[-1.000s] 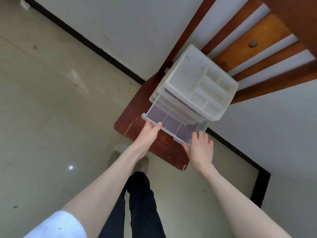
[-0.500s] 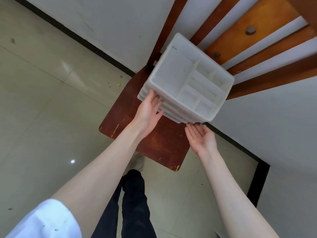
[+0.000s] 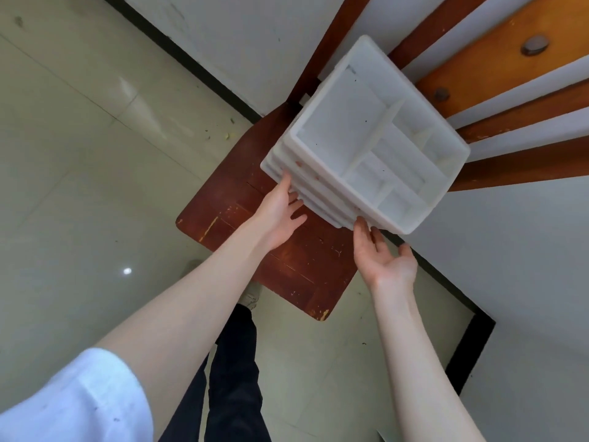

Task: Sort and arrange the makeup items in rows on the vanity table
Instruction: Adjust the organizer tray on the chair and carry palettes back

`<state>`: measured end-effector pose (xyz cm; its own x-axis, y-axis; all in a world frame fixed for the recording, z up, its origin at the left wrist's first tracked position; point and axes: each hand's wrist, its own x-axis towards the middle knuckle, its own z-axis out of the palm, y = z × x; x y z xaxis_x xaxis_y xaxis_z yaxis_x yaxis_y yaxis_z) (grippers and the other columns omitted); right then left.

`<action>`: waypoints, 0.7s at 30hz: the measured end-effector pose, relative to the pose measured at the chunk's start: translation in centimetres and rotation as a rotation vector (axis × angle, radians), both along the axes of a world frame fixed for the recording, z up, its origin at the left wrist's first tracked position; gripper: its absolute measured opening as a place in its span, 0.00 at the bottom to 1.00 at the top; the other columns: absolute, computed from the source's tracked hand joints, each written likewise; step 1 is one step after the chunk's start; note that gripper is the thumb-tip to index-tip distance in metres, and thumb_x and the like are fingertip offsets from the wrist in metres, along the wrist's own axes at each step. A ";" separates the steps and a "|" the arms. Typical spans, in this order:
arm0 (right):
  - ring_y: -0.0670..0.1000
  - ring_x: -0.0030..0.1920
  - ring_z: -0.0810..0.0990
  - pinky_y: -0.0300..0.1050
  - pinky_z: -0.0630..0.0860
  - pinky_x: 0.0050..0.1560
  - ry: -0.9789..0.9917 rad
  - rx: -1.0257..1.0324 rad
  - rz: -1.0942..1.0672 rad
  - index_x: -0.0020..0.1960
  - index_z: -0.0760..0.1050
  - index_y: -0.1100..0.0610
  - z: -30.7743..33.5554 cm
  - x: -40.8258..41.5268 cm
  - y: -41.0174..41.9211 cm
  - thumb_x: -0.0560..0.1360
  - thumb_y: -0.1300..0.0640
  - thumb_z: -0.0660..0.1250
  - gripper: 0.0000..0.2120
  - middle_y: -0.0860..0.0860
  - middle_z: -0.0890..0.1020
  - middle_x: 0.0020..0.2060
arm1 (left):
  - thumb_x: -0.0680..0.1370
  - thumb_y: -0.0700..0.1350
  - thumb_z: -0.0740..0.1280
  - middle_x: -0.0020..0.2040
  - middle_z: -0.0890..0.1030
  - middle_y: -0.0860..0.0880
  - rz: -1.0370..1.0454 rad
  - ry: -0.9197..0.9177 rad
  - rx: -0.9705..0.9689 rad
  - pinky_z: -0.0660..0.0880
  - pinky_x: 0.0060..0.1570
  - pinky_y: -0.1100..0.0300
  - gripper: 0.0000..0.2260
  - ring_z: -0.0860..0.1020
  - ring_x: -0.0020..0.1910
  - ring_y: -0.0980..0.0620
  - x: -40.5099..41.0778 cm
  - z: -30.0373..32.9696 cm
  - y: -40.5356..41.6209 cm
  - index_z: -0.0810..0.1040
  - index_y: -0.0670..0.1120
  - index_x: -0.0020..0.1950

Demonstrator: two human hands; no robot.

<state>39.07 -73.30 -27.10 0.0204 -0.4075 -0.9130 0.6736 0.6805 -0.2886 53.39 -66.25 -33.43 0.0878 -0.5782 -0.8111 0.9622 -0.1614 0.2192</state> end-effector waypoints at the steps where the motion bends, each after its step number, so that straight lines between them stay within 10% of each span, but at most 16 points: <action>1: 0.65 0.67 0.69 0.59 0.67 0.67 -0.039 -0.006 -0.011 0.70 0.61 0.68 0.2 -0.1 0.0 0.80 0.45 0.55 0.29 0.68 0.70 0.65 | 0.78 0.59 0.58 0.73 0.62 0.44 0.013 0.046 -0.013 0.60 0.69 0.46 0.30 0.61 0.72 0.46 -0.2 -0.4 -0.4 0.56 0.45 0.75; 14: 0.64 0.70 0.64 0.59 0.59 0.71 -0.063 -0.023 0.030 0.74 0.54 0.63 0.7 0.3 -0.2 0.78 0.45 0.60 0.33 0.63 0.64 0.71 | 0.78 0.58 0.58 0.62 0.73 0.44 0.125 0.119 0.033 0.73 0.54 0.48 0.25 0.72 0.63 0.47 -1.1 -2.1 -2.0 0.64 0.43 0.69; 21: 0.64 0.69 0.65 0.59 0.59 0.71 -0.061 -0.026 0.010 0.73 0.56 0.63 0.7 0.5 0.0 0.78 0.45 0.60 0.32 0.62 0.65 0.70 | 0.80 0.55 0.53 0.68 0.69 0.42 0.112 0.125 0.045 0.67 0.63 0.47 0.24 0.68 0.68 0.46 -2.5 -2.5 1.1 0.62 0.43 0.72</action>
